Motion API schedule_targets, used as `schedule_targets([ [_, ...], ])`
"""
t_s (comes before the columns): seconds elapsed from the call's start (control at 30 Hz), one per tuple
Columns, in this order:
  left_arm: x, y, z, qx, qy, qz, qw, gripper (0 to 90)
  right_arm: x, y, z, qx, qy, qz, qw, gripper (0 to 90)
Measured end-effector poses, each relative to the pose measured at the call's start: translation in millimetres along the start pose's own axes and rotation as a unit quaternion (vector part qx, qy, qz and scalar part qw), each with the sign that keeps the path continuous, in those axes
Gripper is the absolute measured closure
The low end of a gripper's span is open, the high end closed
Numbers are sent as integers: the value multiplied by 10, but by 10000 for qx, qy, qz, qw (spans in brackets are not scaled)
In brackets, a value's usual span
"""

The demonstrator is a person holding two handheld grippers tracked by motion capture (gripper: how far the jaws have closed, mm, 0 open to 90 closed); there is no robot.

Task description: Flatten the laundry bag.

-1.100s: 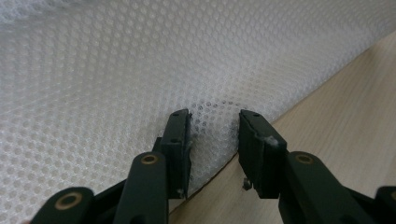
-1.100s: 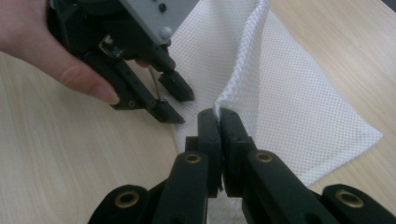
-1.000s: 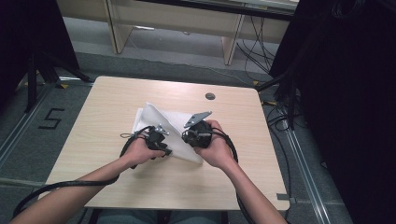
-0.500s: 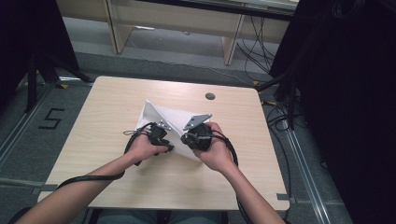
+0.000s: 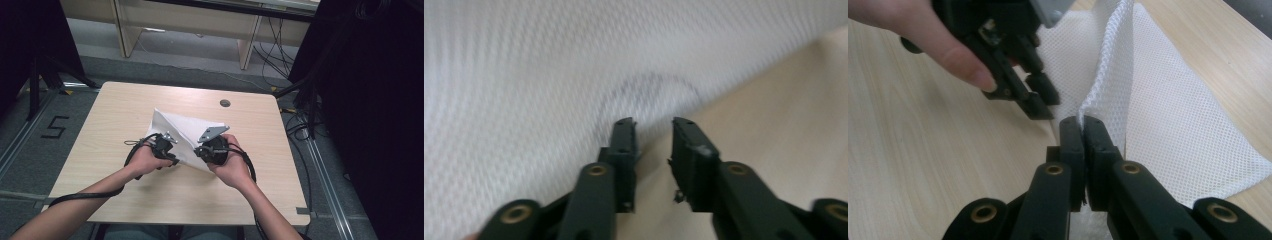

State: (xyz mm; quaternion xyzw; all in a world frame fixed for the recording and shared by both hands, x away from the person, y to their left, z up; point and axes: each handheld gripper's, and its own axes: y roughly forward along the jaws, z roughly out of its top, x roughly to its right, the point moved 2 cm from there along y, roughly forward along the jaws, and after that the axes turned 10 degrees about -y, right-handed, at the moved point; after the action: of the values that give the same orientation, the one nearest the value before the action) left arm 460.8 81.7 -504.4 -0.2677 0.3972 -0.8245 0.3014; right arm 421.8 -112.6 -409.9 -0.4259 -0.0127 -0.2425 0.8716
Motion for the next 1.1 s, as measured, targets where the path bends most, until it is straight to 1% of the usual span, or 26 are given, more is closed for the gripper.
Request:
schedule_targets([
  [0.07, 66, 17, -18, -15, -16, -188, 9998, 789, -10, 15, -8, 43, 0, 11, 10000, 893],
  [0.1, 123, 49, -11, 124, -155, -273, 9994, 799, 15, 42, -7, 101, -72, -64, 9999, 893],
  [0.13, 178, 91, 15, 147, -42, -279, 9995, 804, 20, 42, -5, 88, -134, -62, 9999, 893],
  [0.17, 178, 91, 15, 147, -42, -279, 9995, 808, 20, 42, -5, 88, -134, -62, 9999, 893],
  [0.2, 186, 102, 35, 71, 61, -272, 9996, 826, -6, 23, 9, 64, -51, 6, 10000, 894],
  [0.23, 191, 112, 54, 48, 55, -189, 9998, 852, -11, 21, 15, 111, -100, -40, 9999, 893],
  [0.27, 189, 153, 88, 109, 69, 28, 9999, 869, -24, 6, 26, 138, -87, -49, 9999, 894],
  [0.3, 187, 176, 104, 130, -10, 43, 9999, 880, -46, -17, 38, 129, -65, 67, 9999, 894],
  [0.33, 187, 176, 104, 130, -10, 43, 9999, 886, -58, -23, 44, 167, -85, 3, 9998, 894],
  [0.4, 159, 201, 133, 111, 1, 18, 9999, 891, -59, -44, 47, 154, -129, 33, 9998, 893],
  [0.43, 167, 229, 145, 232, -183, 63, 9995, 892, -61, -58, 50, 221, -138, -25, 9997, 894],
  [0.47, 157, 226, 149, 195, -170, 94, 9996, 892, -61, -58, 50, 221, -138, -25, 9997, 894],
  [0.5, 121, 233, 168, 96, 70, -76, 9999, 893, -67, -75, 57, 255, -124, 23, 9996, 894],
  [0.53, 149, 276, 176, 355, -186, -116, 9991, 893, -67, -75, 57, 255, -124, 23, 9996, 894],
  [0.57, 190, 327, 189, 649, -503, -62, 9966, 893, -77, -82, 64, 265, -120, 31, 9996, 894],
  [0.6, 186, 341, 195, 690, -518, -21, 9963, 893, -79, -104, 75, 243, -120, 15, 9996, 894],
  [0.63, 223, 355, 197, 718, -813, -19, 9941, 893, -90, -107, 83, 279, -87, -35, 9996, 893],
  [0.67, 220, 347, 213, 732, -825, 91, 9939, 893, -108, -140, 103, 245, -68, 22, 9997, 893],
  [0.7, 220, 347, 213, 732, -825, 91, 9939, 892, -108, -140, 103, 245, -68, 22, 9997, 893],
  [0.73, 201, 346, 231, 745, -767, 170, 9941, 892, -107, -148, 106, 264, -112, -86, 9996, 893],
  [0.8, 192, 339, 235, 770, -732, 216, 9941, 888, -102, -165, 97, 218, -163, -42, 9996, 894],
  [0.93, 163, 309, 200, 703, -711, 158, 9949, 873, -129, -156, 76, 238, -132, -12, 9996, 893],
  [0.97, 86, 262, 180, 633, -430, 136, 9970, 870, -155, -143, 59, 231, -136, 97, 9996, 893],
  [1.03, 38, 219, 157, 545, -411, 212, 9974, 870, -171, -134, 49, 252, -137, 134, 9995, 893],
  [1.07, -36, 163, 113, 562, -409, 359, 9969, 887, -218, -108, 30, 233, -160, 309, 9991, 893],
  [1.1, -36, 163, 113, 562, -409, 359, 9969, 889, -218, -108, 30, 233, -160, 309, 9991, 893],
])
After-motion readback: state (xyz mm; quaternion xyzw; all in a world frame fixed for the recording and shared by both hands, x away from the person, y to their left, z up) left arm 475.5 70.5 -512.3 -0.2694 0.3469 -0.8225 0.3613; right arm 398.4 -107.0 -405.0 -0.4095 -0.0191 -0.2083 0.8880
